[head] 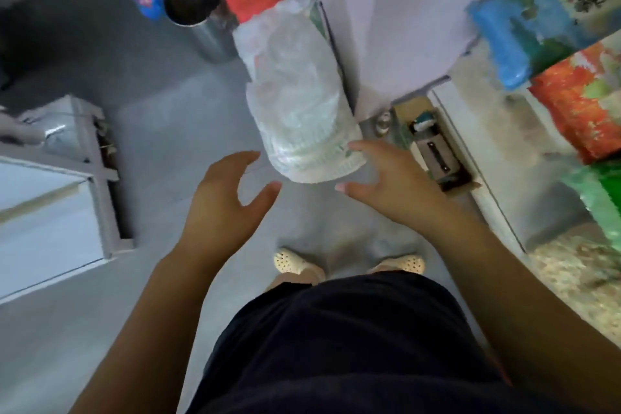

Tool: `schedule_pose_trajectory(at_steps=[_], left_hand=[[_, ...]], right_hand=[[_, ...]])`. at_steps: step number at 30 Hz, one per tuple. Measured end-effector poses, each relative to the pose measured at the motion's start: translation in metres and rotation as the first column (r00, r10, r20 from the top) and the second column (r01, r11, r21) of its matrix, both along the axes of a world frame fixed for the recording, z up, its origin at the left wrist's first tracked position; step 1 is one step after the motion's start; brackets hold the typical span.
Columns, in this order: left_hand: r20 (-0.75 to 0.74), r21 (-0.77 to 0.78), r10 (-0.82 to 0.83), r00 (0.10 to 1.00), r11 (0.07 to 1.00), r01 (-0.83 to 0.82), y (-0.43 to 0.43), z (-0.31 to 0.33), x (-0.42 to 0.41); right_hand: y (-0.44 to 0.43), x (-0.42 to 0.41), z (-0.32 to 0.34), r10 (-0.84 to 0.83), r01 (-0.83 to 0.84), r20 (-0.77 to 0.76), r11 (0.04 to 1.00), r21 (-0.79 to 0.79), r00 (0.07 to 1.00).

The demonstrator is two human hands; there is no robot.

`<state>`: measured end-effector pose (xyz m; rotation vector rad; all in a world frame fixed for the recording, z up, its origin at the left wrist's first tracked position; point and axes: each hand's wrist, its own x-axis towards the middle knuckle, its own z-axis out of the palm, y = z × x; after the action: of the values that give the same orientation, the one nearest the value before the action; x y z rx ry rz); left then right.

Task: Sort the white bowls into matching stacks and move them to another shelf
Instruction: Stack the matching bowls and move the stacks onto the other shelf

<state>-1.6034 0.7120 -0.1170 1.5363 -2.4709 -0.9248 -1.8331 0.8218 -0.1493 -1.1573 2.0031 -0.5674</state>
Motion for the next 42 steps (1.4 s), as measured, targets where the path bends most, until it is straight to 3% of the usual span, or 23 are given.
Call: schedule_pose_trajectory(at_steps=[4,9,14,18,24,33,38,42], left_hand=[[-0.014,0.004,0.202,0.979,0.979,-0.202,-0.030,0.008,0.117],[-0.032,-0.026,0.496,0.868,0.867,-0.497,-0.037,0.024,0.245],[-0.019,-0.109,0.680,0.733,0.727,-0.678,-0.028,0.026,0.336],[-0.048,-0.135,0.823,0.566,0.556,-0.820,-0.016,0.021,0.396],[-0.132,-0.146,0.944,0.302,0.283,-0.948,-0.011,0.026,0.472],[-0.126,-0.234,0.992,-0.002,-0.031,-0.972,-0.025,0.041,0.598],[-0.161,-0.225,0.971,-0.177,-0.210,-0.951,0.003,0.042,0.657],[-0.177,-0.212,0.953,-0.246,-0.281,-0.936,0.032,0.042,0.714]], right_hand=[[-0.095,0.103,0.005,0.241,-0.240,0.021,0.969,-0.060,0.970],[-0.179,0.233,0.021,0.549,-0.546,0.004,0.831,-0.108,0.836],[-0.232,0.341,0.042,0.802,-0.802,-0.046,0.590,-0.094,0.596],[-0.270,0.429,0.053,0.922,-0.925,-0.090,0.370,-0.091,0.377],[-0.307,0.568,0.071,0.987,-0.984,-0.100,0.110,-0.138,0.124],[-0.363,0.747,0.086,0.969,-0.971,-0.154,-0.211,-0.110,-0.193],[-0.355,0.848,0.087,0.951,-0.945,-0.103,-0.304,-0.117,-0.293],[-0.337,0.923,0.082,0.942,-0.933,-0.094,-0.333,-0.138,-0.322]])
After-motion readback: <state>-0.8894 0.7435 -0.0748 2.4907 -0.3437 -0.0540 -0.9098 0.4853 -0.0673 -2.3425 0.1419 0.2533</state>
